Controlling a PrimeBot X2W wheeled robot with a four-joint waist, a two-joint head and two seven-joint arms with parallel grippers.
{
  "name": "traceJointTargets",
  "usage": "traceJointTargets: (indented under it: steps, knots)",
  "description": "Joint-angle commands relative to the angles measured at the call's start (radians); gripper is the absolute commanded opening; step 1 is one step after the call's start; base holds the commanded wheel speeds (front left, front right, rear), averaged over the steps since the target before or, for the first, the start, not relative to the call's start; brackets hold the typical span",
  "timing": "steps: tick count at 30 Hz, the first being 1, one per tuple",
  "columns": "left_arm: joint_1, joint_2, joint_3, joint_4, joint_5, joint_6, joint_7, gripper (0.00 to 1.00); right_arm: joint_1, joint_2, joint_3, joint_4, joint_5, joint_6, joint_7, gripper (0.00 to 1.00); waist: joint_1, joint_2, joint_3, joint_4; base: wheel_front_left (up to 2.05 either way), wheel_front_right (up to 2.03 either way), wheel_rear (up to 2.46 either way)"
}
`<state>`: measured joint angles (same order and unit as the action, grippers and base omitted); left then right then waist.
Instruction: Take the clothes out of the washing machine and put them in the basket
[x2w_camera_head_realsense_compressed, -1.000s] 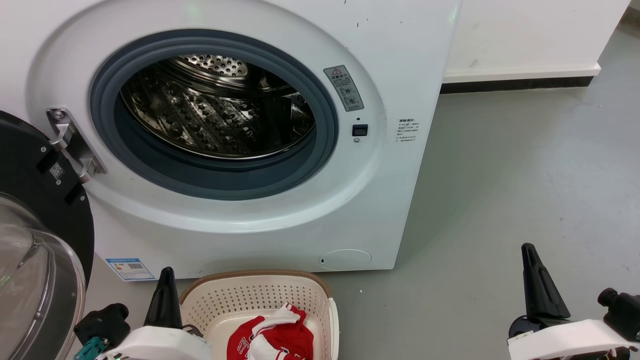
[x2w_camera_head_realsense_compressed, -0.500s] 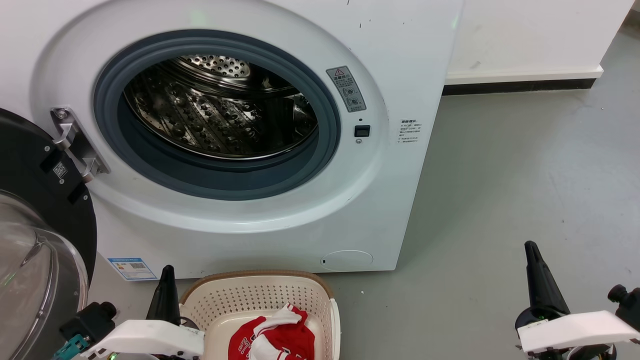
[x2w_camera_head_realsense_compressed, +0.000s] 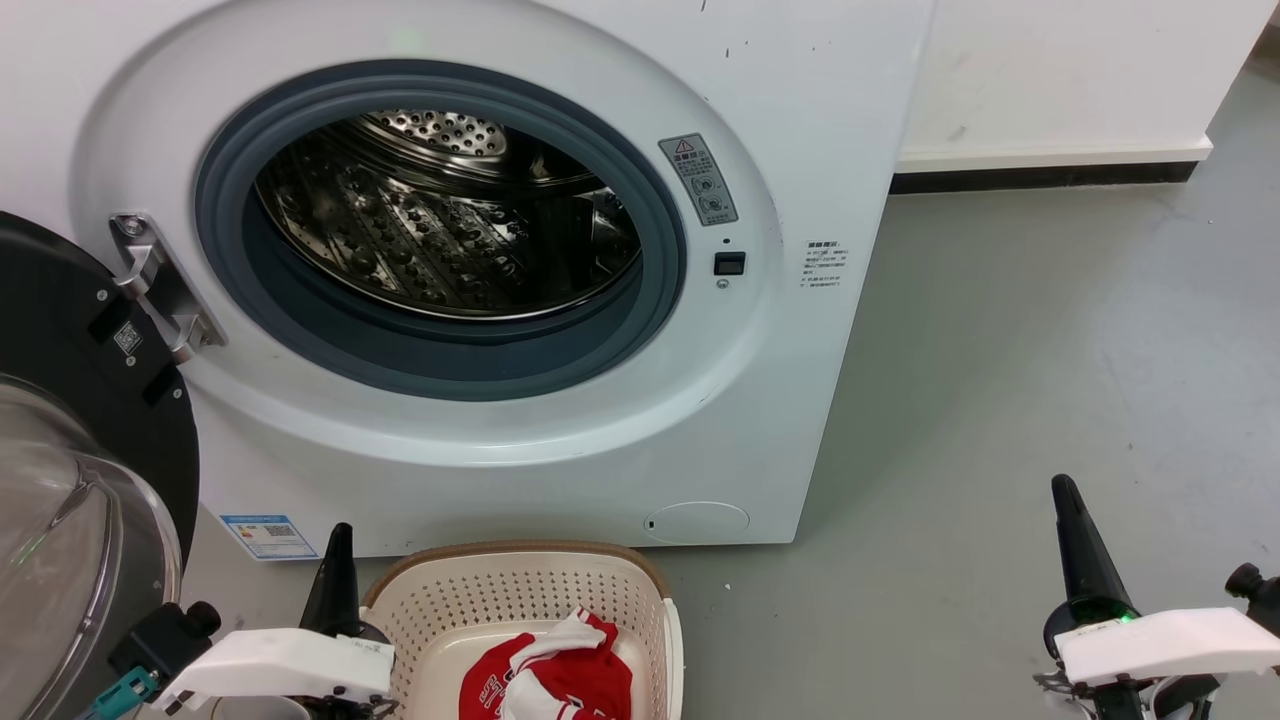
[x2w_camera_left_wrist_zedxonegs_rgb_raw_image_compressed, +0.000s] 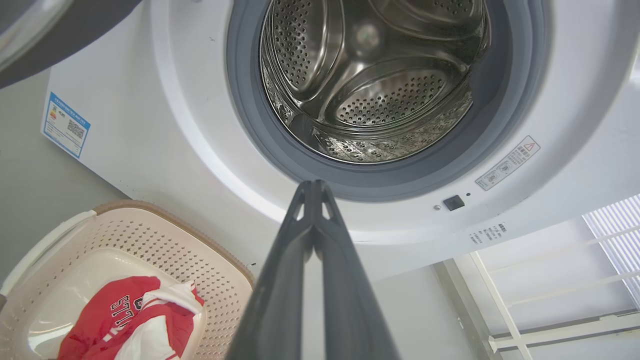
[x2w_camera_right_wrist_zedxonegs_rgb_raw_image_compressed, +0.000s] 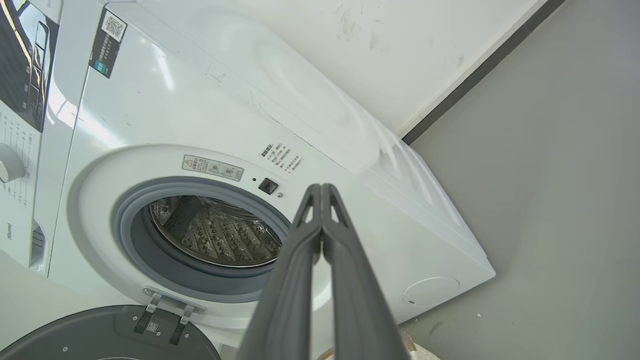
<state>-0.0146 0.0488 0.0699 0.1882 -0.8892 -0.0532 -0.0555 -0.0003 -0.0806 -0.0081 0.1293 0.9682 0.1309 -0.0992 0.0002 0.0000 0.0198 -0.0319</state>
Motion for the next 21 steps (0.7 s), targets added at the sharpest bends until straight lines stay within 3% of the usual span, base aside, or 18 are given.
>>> traceJointTargets:
  steps: [1, 21]
  knots:
    - [-0.028, 0.002, 0.005, -0.007, -0.031, -0.005, 0.006, 0.0, -0.023, -0.008, -0.004, -0.003, 0.033, 0.0, 0.006, 0.0, -0.0001, 0.0, 0.0, 0.001, 0.0, 0.0, 0.0]
    - [-0.053, 0.002, 0.019, 0.015, -0.265, -0.031, 0.062, 0.0, -0.055, -0.009, -0.021, 0.036, 0.254, 0.0, 0.063, 0.0, -0.0001, 0.0, -0.005, 0.009, 0.0, 0.0, 0.0]
